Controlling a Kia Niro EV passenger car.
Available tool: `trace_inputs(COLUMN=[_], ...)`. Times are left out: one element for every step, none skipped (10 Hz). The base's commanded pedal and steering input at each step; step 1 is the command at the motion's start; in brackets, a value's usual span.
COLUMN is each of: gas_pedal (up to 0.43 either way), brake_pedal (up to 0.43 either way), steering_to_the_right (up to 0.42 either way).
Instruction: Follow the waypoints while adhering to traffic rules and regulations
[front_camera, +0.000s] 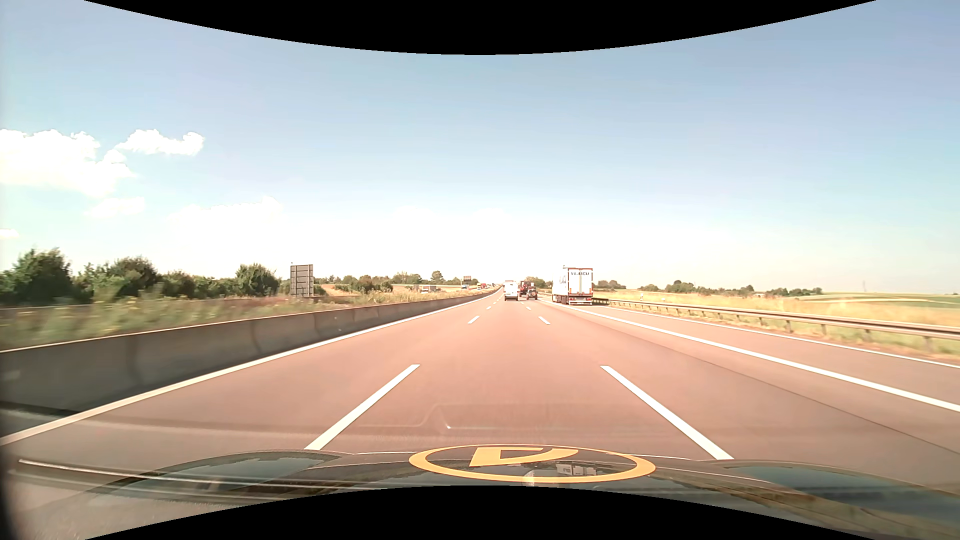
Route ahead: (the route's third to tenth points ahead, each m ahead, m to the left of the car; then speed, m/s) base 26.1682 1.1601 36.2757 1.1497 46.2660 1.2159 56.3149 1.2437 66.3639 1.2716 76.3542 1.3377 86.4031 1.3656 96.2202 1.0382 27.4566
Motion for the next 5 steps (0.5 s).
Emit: trace_inputs(gas_pedal=[0.24,0.24,0.24,0.24,0.24], brake_pedal=[0.0,0.0,0.0,0.0,0.0], steering_to_the_right=[-0.002,-0.002,-0.002,-0.002,-0.002])
